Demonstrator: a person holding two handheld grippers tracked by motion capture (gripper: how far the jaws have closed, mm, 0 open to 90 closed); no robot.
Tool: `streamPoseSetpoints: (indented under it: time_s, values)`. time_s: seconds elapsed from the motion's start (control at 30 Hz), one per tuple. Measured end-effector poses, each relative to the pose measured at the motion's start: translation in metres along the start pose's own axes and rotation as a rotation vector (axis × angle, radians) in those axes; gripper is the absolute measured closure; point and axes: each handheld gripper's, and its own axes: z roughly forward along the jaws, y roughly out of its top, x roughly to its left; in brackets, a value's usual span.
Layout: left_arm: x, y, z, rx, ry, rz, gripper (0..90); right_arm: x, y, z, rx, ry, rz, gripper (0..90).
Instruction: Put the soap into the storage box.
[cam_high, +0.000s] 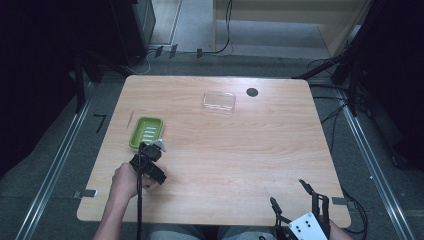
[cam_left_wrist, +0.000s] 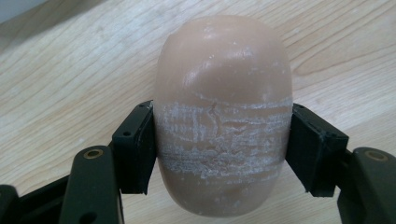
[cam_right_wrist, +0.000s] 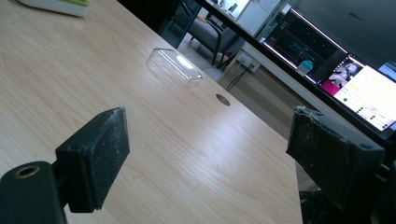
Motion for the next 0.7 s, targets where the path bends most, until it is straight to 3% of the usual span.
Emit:
streamPoseSetpoints:
  time_s: [0.7]
  values:
    - [0.023, -0.01, -0.004, 0.003, 0.007, -0.042, 33.9, 0.0, 0.0, 0.0, 0.001, 0.001, 0.002, 13.2]
